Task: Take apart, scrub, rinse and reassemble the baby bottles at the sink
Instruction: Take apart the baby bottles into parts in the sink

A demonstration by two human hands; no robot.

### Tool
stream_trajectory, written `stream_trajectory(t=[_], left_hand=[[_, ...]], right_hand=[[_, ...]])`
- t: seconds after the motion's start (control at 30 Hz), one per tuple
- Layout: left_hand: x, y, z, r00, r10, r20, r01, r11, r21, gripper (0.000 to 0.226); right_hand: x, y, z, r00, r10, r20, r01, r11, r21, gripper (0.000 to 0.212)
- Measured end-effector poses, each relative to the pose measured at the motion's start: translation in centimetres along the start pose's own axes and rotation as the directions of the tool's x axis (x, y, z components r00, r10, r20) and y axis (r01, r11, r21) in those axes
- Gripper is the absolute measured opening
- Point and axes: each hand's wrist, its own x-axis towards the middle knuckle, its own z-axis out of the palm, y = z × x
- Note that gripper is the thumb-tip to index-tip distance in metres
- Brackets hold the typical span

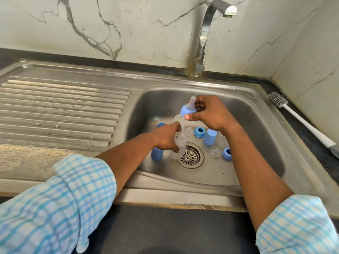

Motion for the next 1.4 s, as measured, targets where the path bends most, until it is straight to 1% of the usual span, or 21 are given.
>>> stream_trajectory(t=[0.07, 0.17, 0.3, 0.4, 0.53, 0.63, 0.77, 0.83, 0.93, 1.0, 1.07, 1.17, 1.27, 1.33, 1.4], left_hand=[[0.1, -0.4, 0.4, 0.999, -0.016, 0.034, 0.014, 0.998, 0.061, 0.07], [0.2, -0.7, 0.7, 0.999, -0.022, 0.04, 0.016, 0.99, 0.142, 0.071], [0.2, -0.9, 0.5, 0.999, -0.033, 0.031, 0.027, 0.984, 0.174, 0.072], [0.1, -0.9, 0.3, 0.999, -0.043, 0.017, 0.039, 0.98, 0.196, 0.072], [0.2, -1.0, 0.4, 0.998, -0.058, 0.026, 0.052, 0.983, 0.174, 0.073], [0.3, -1.1, 0.3, 0.998, -0.052, 0.036, 0.046, 0.987, 0.152, 0.084], [0.1, -0.9, -0.3, 0.999, -0.042, 0.01, 0.04, 0.99, 0.134, 0.11], [-0.5, -0.9, -1.1, 0.999, -0.002, -0.05, 0.005, 0.998, 0.056, 0.115], [-2.4, -0.4, -2.8, 0.971, 0.04, -0.235, -0.08, 0.983, -0.166, 0.116], [-3.9, 0.3, -3.4, 0.936, 0.018, -0.35, -0.149, 0.925, -0.349, 0.106], [-5.0, 0.7, -3.3, 0.91, -0.009, -0.414, -0.213, 0.847, -0.487, 0.087], [-5.8, 1.1, -3.1, 0.879, -0.053, -0.475, -0.278, 0.751, -0.599, 0.061], [-6.2, 1.6, -3.8, 0.854, -0.132, -0.504, -0.3, 0.668, -0.681, 0.045], [-6.4, 2.0, -4.4, 0.863, -0.153, -0.481, -0.307, 0.597, -0.741, 0.038], [-6.5, 2.2, -4.9, 0.897, -0.162, -0.412, -0.287, 0.496, -0.819, 0.033]], right_hand=[[0.2, 0.2, 0.2, 1.0, 0.006, 0.002, -0.005, 1.0, -0.025, 0.036], [0.1, 0.3, 0.2, 1.0, 0.01, 0.0, -0.01, 0.998, -0.056, 0.038], [-0.1, 0.3, 0.3, 1.0, 0.01, 0.005, -0.01, 0.998, -0.07, 0.038], [0.0, 0.2, 0.4, 1.0, -0.001, 0.025, 0.003, 0.996, -0.093, 0.041], [0.2, 0.4, 0.5, 0.999, 0.01, 0.048, -0.005, 0.993, -0.117, 0.044], [0.2, 0.7, 0.4, 0.999, 0.028, 0.046, -0.021, 0.99, -0.139, 0.043], [0.1, 0.7, 0.3, 0.998, 0.042, 0.05, -0.033, 0.984, -0.174, 0.042], [0.0, 0.4, 0.3, 0.997, 0.044, 0.056, -0.034, 0.984, -0.175, 0.043], [-0.2, -0.3, 0.5, 0.996, 0.038, 0.08, -0.027, 0.991, -0.134, 0.044], [-0.4, -0.8, 0.8, 0.994, 0.045, 0.101, -0.042, 0.999, -0.035, 0.045], [-0.5, -1.3, 1.0, 0.992, 0.044, 0.118, -0.049, 0.998, 0.038, 0.047], [-1.1, -2.1, 1.2, 0.99, 0.025, 0.141, -0.039, 0.994, 0.1, 0.044], [-1.9, -2.8, 1.2, 0.988, 0.028, 0.151, -0.06, 0.976, 0.21, 0.037], [-2.3, -3.1, 0.7, 0.991, 0.019, 0.136, -0.05, 0.972, 0.23, 0.029], [-2.5, -3.1, 0.2, 0.995, -0.03, 0.098, 0.014, 0.987, 0.161, 0.026]])
